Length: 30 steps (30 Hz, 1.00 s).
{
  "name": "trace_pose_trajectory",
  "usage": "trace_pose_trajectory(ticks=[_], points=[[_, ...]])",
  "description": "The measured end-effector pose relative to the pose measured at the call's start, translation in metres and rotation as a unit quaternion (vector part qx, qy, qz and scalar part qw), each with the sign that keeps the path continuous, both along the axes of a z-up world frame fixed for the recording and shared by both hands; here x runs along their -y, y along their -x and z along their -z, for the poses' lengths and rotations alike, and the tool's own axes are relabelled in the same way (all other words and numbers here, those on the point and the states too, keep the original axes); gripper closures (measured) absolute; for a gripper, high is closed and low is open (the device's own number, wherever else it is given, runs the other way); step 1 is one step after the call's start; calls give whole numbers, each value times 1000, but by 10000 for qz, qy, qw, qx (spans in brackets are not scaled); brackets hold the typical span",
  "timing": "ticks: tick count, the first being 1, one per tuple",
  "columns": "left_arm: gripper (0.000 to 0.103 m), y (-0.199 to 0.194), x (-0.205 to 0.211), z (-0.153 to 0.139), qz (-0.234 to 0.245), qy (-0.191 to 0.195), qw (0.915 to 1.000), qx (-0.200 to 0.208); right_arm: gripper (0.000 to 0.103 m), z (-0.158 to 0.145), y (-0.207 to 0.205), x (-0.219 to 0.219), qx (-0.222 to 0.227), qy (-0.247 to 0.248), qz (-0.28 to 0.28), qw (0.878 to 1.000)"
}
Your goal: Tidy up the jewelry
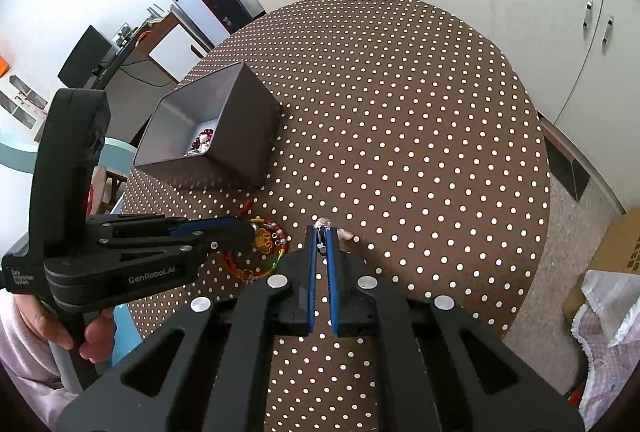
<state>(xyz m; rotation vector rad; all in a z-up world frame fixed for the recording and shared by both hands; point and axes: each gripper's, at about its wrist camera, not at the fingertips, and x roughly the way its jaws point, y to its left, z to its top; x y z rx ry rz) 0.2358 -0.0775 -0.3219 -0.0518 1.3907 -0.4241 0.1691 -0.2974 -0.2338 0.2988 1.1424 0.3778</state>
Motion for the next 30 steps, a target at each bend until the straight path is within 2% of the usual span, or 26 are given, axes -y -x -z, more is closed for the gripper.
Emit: trace_pose_trajectory(ticks=[3,10,16,18,20,27,29,30], points=[[93,3,11,-4,40,51,10000,52,99,0,1,1,-4,-13,3,10000],[92,-2,28,4,171,-299,9994,104,99,2,0,2,-69,-65,10,10000],[92,-2,36,6,253,-324,9991,109,99,1,1,5,-70,-76,50,9999],[83,-1,40,7,330,-438,9985,90,99,1,1,6,-81,-63,70,9999],[81,2,46,9,369,-477,9982,38,99,1,1,6,-84,-71,79,9999],[82,3,57,13,345,-423,9985,68,99,2,2,8,-111,-85,99,9999],[88,3,62,15,347,-455,9983,97,99,2,2,8,-113,-80,103,9999],[88,2,62,15,347,-437,9984,109,99,2,2,8,-112,-92,101,9998]])
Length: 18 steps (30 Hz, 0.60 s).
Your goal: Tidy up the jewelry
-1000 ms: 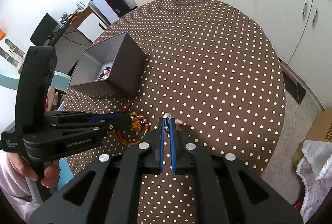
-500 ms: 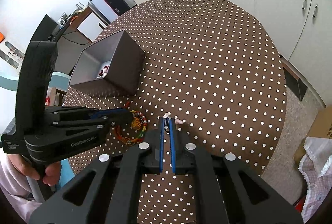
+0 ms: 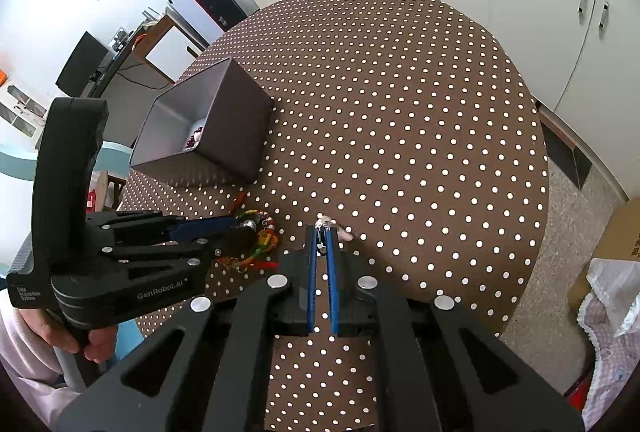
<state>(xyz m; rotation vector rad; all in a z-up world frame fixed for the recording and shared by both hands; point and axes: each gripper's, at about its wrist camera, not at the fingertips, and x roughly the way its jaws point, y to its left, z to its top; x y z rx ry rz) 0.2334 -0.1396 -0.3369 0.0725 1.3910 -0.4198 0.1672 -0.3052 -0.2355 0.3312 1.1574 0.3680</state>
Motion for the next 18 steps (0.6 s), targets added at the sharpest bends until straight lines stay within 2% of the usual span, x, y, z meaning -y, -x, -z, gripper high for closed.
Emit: trace_pose_trajectory(ticks=[4,7,18], points=[[91,-3,-12,-3,-75,114,9999,-38,99,-2,-1,1,25,-2,1,10000],[99,-5,-21,-8,-91,134,9999,-40,99,-6,-2,1,70,0,4,10000],[100,-6,-38,-18,-223,370,9990,-139,99,-25,-6,-4,173,110,-148,9997]])
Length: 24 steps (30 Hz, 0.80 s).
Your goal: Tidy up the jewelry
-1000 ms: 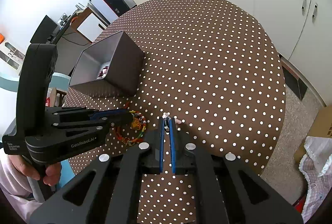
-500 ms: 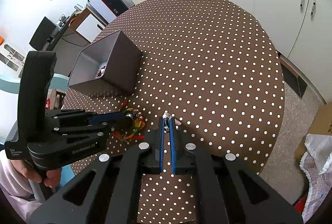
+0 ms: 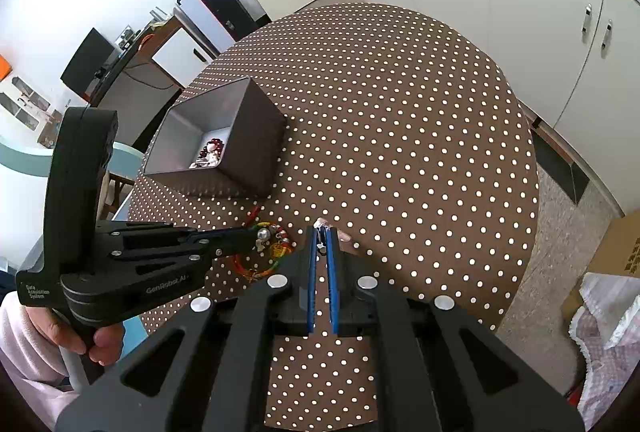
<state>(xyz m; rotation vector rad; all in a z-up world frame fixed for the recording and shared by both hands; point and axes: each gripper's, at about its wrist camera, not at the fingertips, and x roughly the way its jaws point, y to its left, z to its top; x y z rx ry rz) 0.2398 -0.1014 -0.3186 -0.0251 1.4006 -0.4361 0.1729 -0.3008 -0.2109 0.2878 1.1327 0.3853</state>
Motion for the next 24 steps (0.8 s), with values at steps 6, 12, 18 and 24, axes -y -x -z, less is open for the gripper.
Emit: trace_pose_trajectory(ticks=[6,12,18,24], points=[[96,-4,0,6,41,-265,9996,33,99,-1,1,-6,-4,-1,-96,10000],[93,-2,0,11,73,-316,9995,26,99,8,-1,-7,-129,-26,-34,9999],[85,1,21,11,176,-394,9990,132,99,11,-1,-8,-163,-58,8,9999],[93,1,19,13,145,-399,9989,209,99,11,-2,-5,-171,-64,53,9998]])
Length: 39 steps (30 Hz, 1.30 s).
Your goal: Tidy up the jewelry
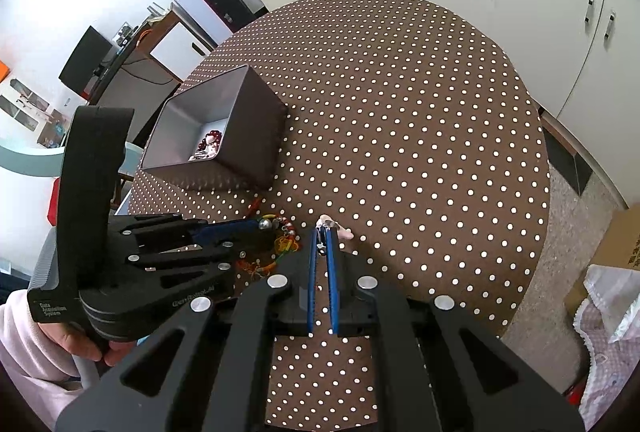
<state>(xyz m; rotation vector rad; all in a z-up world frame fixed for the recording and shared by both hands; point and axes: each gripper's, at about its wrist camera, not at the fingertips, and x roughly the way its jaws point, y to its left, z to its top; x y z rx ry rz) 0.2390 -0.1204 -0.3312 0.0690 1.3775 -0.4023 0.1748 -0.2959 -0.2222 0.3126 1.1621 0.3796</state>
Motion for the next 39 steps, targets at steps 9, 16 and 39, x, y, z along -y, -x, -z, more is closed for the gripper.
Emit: trace_pose_trajectory(ticks=[9,16,39], points=[[94,-4,-1,-5,-79,156,9998,-91,99,-10,-2,4,42,67,1,10000],[94,-6,-16,-35,-278,488,9984,76,99,-26,-8,-6,138,133,-186,9996],[91,-38,-116,-88,-1570,658,9830,693,95,-34,-70,-101,146,-124,-1669,9858]])
